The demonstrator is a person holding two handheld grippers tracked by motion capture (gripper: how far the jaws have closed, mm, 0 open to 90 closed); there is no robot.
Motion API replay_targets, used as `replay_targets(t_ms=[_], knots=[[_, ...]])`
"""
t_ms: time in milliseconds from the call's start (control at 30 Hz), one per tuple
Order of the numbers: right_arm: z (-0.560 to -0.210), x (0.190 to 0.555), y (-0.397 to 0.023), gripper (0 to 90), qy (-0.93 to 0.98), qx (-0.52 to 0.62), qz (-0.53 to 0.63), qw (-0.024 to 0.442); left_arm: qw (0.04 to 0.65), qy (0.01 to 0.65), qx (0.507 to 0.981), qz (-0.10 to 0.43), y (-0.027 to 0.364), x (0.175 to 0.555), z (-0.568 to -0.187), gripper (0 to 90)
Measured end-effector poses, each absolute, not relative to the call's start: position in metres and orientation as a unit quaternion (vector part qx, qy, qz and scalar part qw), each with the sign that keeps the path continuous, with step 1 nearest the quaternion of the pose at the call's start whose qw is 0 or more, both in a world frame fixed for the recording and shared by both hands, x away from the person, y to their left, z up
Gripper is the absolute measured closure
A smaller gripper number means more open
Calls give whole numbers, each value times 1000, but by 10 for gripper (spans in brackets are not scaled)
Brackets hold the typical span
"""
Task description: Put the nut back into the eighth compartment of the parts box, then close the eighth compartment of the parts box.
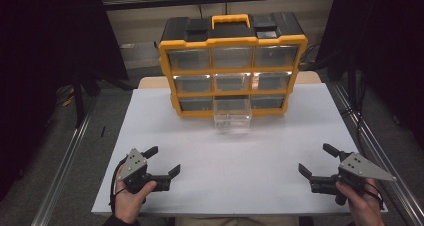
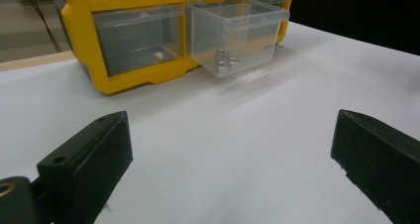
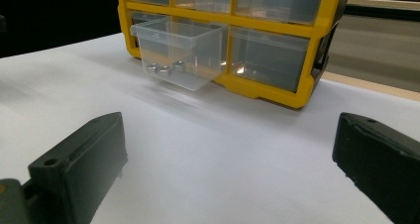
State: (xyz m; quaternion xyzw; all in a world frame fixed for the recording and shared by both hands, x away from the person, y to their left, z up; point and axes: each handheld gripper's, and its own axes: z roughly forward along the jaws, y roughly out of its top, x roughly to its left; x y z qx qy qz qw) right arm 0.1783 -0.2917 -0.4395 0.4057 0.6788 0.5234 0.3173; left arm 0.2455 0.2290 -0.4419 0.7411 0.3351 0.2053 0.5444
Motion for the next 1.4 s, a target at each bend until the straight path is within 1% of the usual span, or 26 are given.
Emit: replay_targets(t_ms=[133,333,533,667,900,1100,1167,1233,1267,1400], knots=[[-440,178,-292,1,678,405,525,317,545,343,737,205,234,243,-443,27],[-440,179,-291,1,679,401,526,318,537,339,743,212,233,245,-444,28],[-440,181,-290,1,680,404,524,318,535,335,748,207,229,248,-444,29],[-440,183,-290,1,678,405,523,319,549,325,743,203,222,248,-439,31],[-440,183,-288,1,683,398,525,315,546,303,755,198,199,249,-437,32],[-440,184,-288,1,684,396,525,314,551,291,760,185,179,258,-439,36],[-440,184,-288,1,684,397,525,315,553,287,761,180,174,261,-439,40],[-440,184,-289,1,684,397,525,314,545,284,766,188,171,263,-439,40],[-440,184,-289,1,684,397,525,314,553,289,760,182,168,264,-440,40],[-440,184,-289,1,684,399,525,313,552,275,767,174,161,272,-439,36]])
